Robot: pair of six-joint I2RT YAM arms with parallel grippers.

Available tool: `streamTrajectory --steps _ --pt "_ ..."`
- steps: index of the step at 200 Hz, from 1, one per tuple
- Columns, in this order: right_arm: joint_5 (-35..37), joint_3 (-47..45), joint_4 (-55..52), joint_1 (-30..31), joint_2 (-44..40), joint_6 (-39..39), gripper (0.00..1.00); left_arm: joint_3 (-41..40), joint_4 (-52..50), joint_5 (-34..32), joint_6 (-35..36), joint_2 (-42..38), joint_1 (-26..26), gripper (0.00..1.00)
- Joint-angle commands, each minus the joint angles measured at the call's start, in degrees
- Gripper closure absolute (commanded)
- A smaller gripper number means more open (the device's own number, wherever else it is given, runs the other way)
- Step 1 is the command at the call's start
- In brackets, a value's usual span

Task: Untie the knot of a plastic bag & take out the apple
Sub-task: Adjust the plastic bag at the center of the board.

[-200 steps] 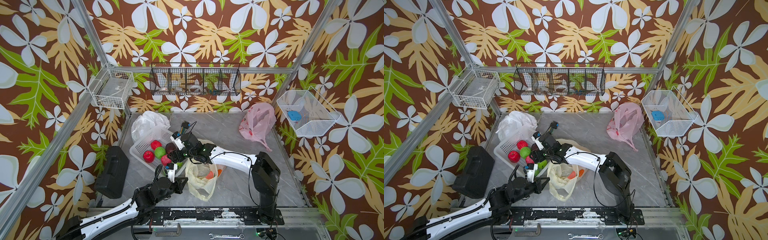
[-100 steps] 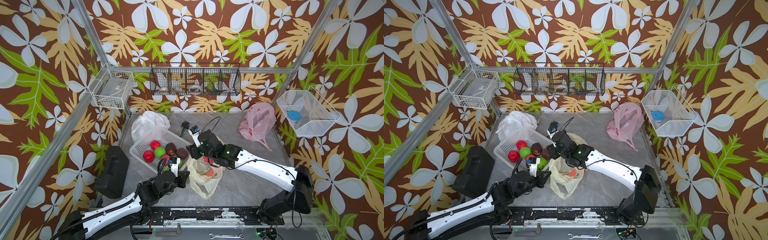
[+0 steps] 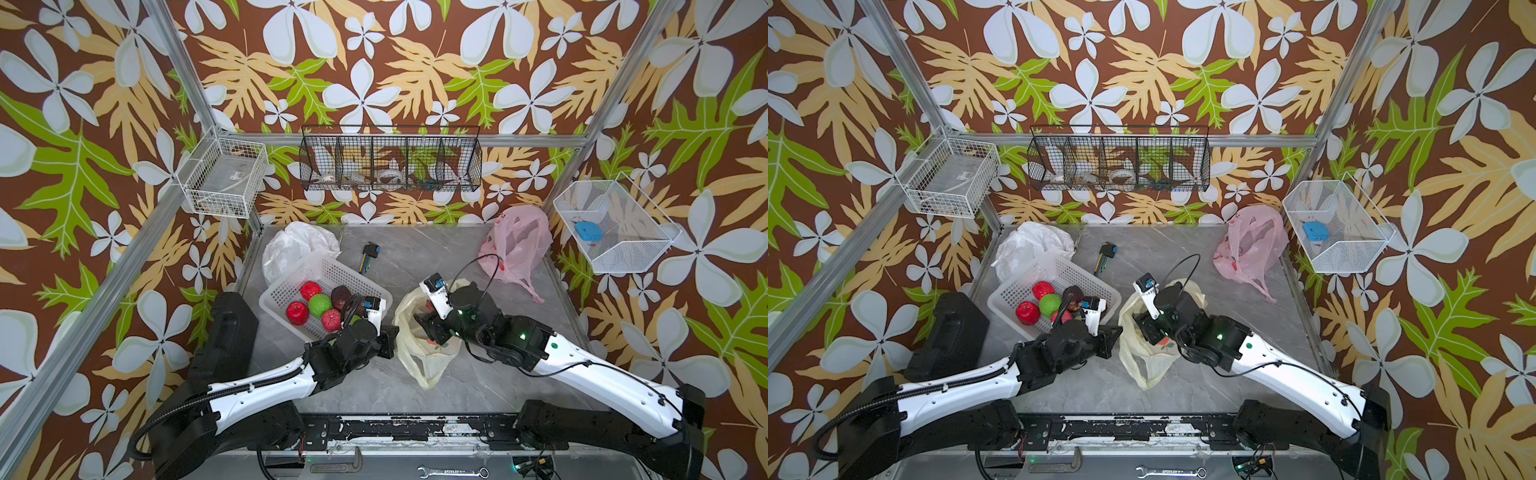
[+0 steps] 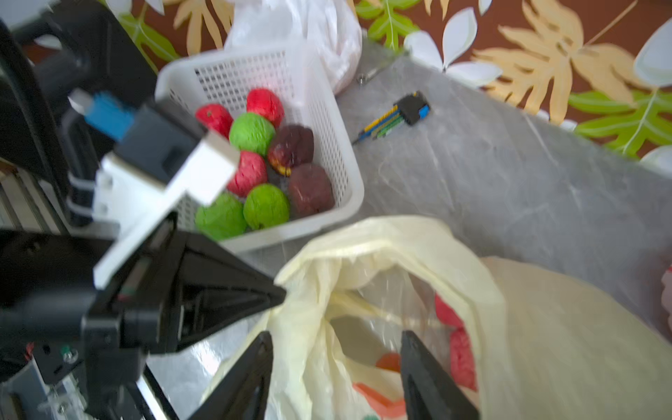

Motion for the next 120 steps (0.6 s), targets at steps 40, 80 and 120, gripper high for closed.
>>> streamTrajectory --steps 40,80,120 --pt "1.21 -13.95 -2.33 -0.04 -20.77 14.85 0.28 7.38 3.48 10.10 4.08 12.78 0.09 0.94" --pt "-1.69 -16.14 -8.51 -0.06 -32.39 18.57 0.26 10.35 3.33 10.62 5.53 16.11 0.02 1.00" --pt "-2.27 -14.00 -12.96 -0.06 -35.46 21.09 0.24 12.97 0.02 5.70 7.91 16.73 0.06 1.00"
